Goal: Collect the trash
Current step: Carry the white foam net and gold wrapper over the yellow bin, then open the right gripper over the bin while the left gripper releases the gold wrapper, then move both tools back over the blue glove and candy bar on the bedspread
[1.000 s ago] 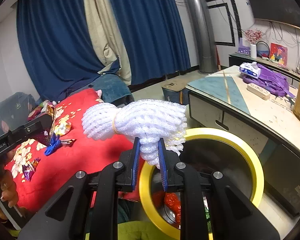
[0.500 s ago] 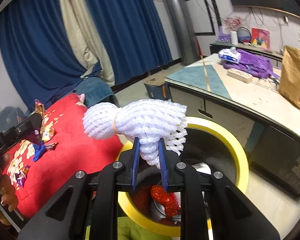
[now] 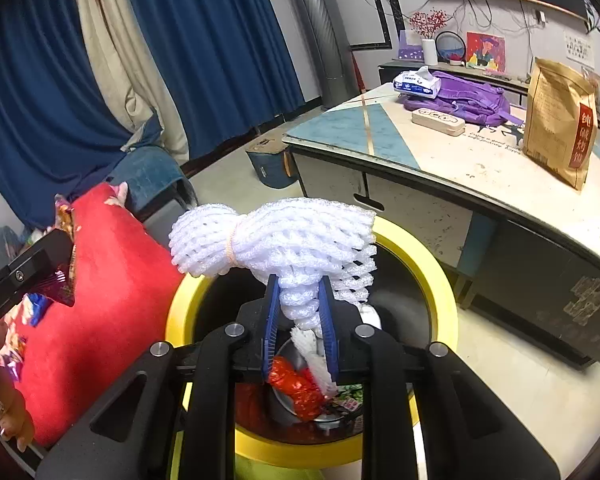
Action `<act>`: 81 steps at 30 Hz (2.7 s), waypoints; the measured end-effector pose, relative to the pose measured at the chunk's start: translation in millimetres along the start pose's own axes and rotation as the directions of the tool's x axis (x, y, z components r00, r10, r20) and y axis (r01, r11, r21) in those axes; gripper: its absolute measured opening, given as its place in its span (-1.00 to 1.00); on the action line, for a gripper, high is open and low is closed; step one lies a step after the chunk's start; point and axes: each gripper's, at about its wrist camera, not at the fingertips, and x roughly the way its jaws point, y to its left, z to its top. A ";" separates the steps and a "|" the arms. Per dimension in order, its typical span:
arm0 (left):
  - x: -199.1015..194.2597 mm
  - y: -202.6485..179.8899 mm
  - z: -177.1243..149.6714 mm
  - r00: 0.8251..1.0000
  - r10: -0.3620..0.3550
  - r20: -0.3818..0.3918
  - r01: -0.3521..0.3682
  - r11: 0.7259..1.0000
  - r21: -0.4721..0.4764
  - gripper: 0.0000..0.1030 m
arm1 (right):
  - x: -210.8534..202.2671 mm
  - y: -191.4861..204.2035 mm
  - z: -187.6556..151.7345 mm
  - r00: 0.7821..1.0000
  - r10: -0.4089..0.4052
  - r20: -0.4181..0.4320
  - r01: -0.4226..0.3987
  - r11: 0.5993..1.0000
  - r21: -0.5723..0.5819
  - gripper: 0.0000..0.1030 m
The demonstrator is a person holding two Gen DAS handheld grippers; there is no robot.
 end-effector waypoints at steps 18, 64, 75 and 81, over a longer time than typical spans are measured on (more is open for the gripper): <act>51.1 -6.9 -12.8 0.990 -0.063 -0.123 0.064 0.998 0.000 -0.76 | 24.2 -18.7 -7.9 0.997 -0.024 -0.076 0.028 0.999 0.046 -0.58; -4.6 43.8 -6.6 0.995 0.053 -0.087 -0.064 0.989 -0.131 0.79 | -15.1 6.8 5.2 0.998 -0.049 0.047 0.050 0.999 -0.001 0.52; -51.3 75.3 0.5 0.987 0.160 -0.008 -0.159 0.972 -0.174 0.79 | -44.9 58.2 9.4 0.990 0.028 0.139 -0.014 0.995 -0.104 0.71; -73.9 94.3 0.4 0.980 0.198 0.012 -0.191 0.957 -0.216 0.79 | -49.0 83.6 6.2 0.988 0.068 0.142 -0.046 0.987 -0.155 0.76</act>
